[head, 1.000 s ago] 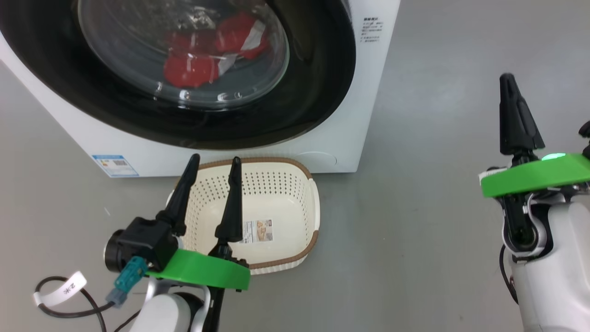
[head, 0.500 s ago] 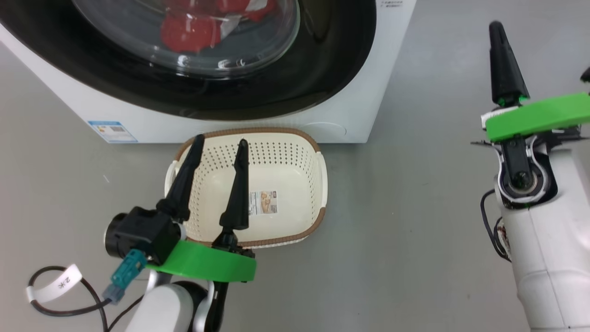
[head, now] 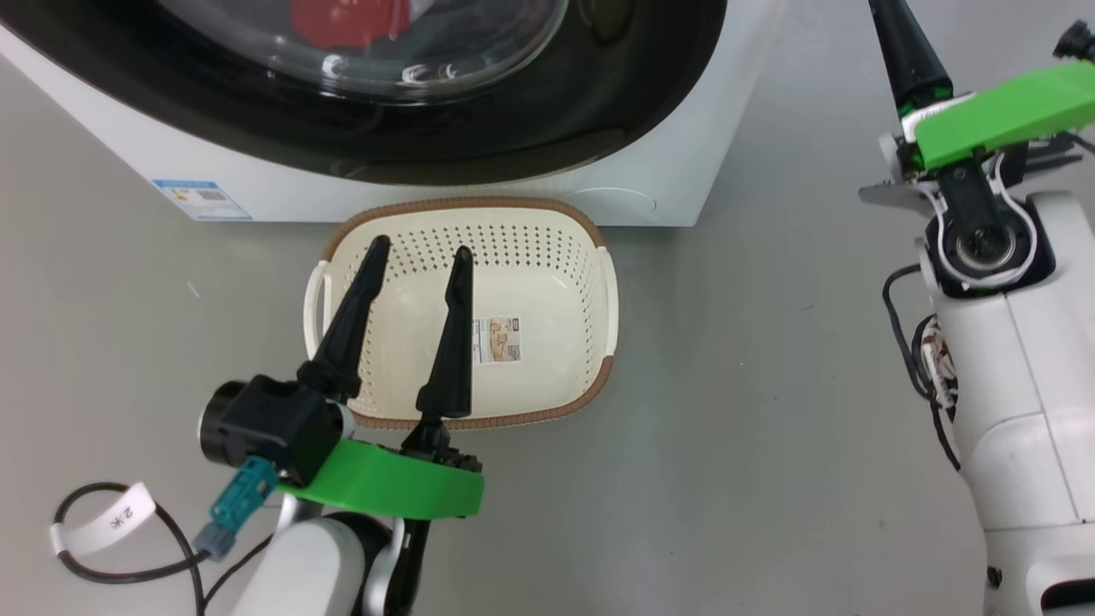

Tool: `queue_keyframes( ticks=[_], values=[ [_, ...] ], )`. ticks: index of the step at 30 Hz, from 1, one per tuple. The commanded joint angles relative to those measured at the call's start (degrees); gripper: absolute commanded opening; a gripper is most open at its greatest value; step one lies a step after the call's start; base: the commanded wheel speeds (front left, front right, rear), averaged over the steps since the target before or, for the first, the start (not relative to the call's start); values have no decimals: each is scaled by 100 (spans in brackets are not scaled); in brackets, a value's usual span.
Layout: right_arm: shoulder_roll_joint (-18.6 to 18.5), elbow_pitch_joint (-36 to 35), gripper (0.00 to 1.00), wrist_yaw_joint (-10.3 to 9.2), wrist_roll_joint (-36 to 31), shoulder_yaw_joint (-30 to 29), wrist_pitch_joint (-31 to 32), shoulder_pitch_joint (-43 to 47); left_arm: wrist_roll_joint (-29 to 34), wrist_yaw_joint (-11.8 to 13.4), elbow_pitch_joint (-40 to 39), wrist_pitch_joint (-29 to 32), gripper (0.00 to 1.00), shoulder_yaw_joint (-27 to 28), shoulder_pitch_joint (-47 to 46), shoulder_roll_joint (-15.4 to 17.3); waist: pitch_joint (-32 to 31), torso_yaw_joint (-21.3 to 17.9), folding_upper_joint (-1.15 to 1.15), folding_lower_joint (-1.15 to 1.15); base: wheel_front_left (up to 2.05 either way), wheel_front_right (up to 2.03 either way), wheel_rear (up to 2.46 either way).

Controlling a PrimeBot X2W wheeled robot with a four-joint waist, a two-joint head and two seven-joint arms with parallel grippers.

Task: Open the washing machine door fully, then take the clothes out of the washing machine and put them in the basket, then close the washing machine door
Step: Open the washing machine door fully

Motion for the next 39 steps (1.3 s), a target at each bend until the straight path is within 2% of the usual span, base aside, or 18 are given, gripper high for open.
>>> queue_keyframes(
  ticks=[1,17,39],
  values=[
    [53,-64,0,3,32,34,97,-254,-13,-20,-175,-37,100,144,-147,107,58,43,0,0,0,0,0],
    [53,680,0,3,677,9,1017,-1115,-103,-42,-86,-107,100,33,-260,92,370,252,0,0,0,0,0],
    [-41,1968,0,3,235,-213,1694,-2261,-219,-94,183,-289,100,-175,-373,60,579,598,0,0,0,0,0]
  ],
)
